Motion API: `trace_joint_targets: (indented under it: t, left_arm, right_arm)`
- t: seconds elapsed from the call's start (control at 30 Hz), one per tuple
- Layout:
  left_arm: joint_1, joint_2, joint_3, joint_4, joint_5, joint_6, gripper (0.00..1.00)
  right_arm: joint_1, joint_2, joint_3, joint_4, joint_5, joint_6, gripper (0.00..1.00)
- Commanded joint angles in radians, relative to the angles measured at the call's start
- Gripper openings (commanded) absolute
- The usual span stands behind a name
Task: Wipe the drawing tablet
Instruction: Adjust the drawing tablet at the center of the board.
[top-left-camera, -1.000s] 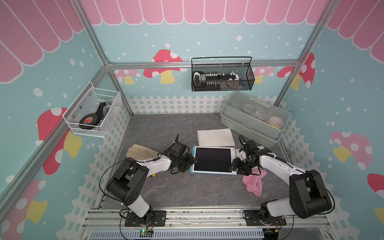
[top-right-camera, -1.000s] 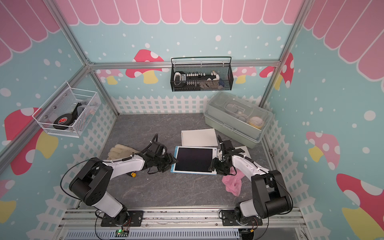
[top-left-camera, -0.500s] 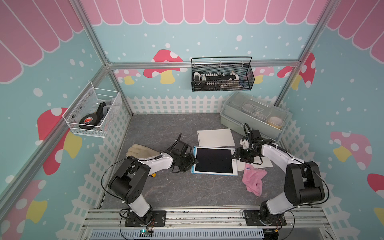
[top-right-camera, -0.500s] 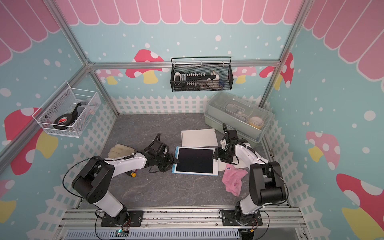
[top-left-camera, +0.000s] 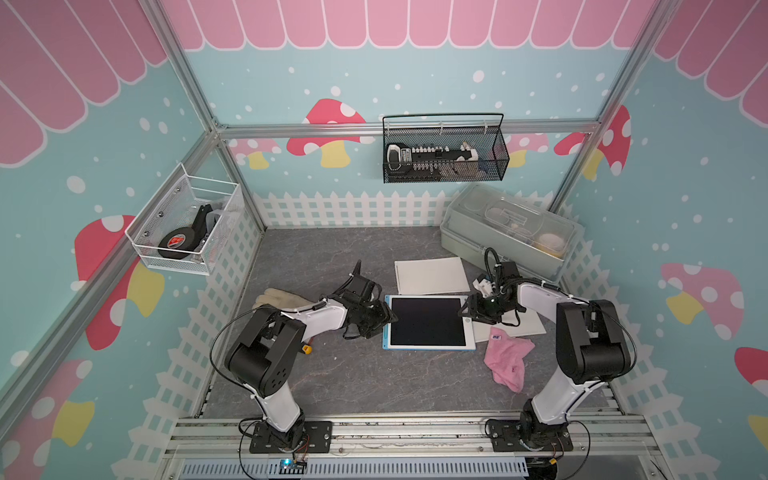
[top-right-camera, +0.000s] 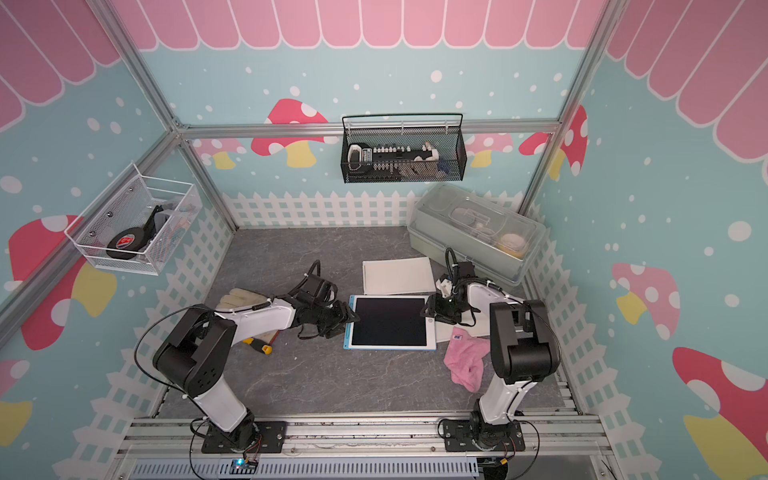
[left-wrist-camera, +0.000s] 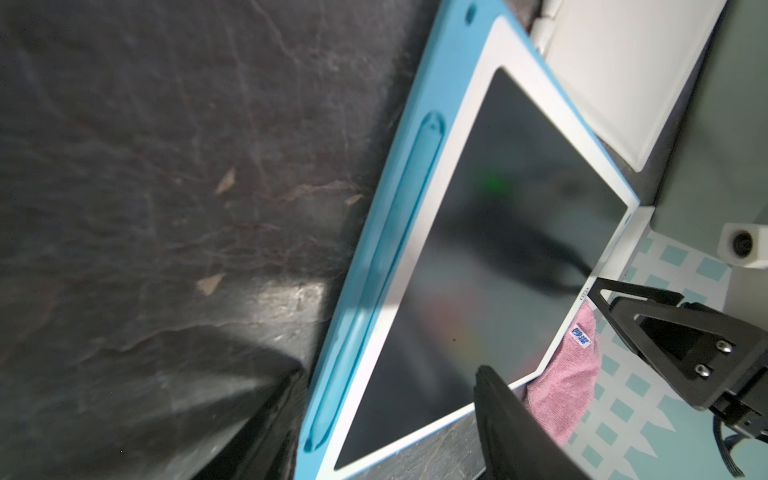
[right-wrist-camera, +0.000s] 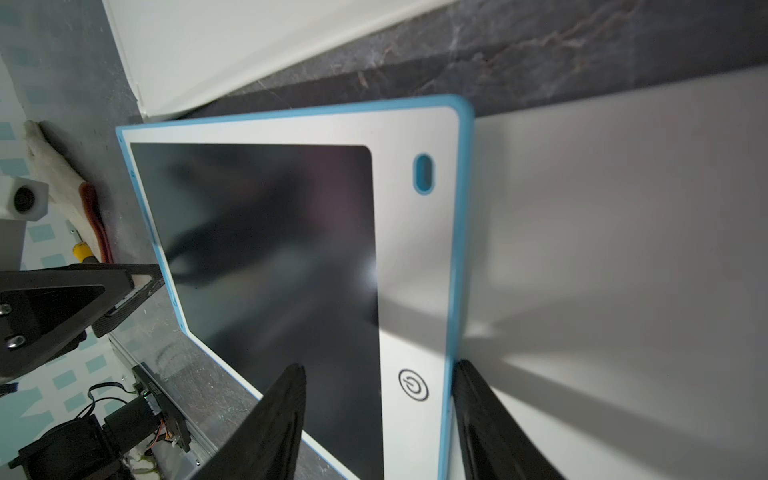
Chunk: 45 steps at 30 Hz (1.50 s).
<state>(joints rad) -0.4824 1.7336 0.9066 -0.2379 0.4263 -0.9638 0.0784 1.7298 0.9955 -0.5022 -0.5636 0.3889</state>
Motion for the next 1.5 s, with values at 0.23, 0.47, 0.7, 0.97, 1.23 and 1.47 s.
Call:
trace_joint_targets:
  t: [0.23,0.47,0.7,0.97,1.23,1.47]
  left_arm:
    - [-0.008,0.110,-0.049,-0.049,-0.027,0.004,0.65]
    - [-0.009,0.122,-0.042,-0.032,-0.020,-0.008,0.65]
    - [-0.010,0.123,-0.034,-0.027,-0.020,-0.013,0.65]
    - [-0.016,0.113,-0.017,-0.016,-0.009,-0.033,0.65]
    - [0.005,-0.187,0.165,-0.339,-0.149,-0.160,0.65]
    - [0.081,-0.318,0.362,-0.403,-0.171,-0.531,0.75]
  right_arm:
    - [0.006,-0.080,-0.049,0.084,-0.224,0.044,0.50]
    - [0.006,-0.185,-0.097,0.161,-0.356,0.165,0.46]
    - [0.040,-0.232,-0.093,0.172,-0.432,0.229,0.44]
    - [0.123,-0.234,-0.049,0.122,-0.337,0.224,0.26]
    - [0.187,-0.347,0.109,0.018,-0.203,0.051,0.00]
    - [0.278,-0.376,0.273,-0.097,-0.037,-0.250,0.00]
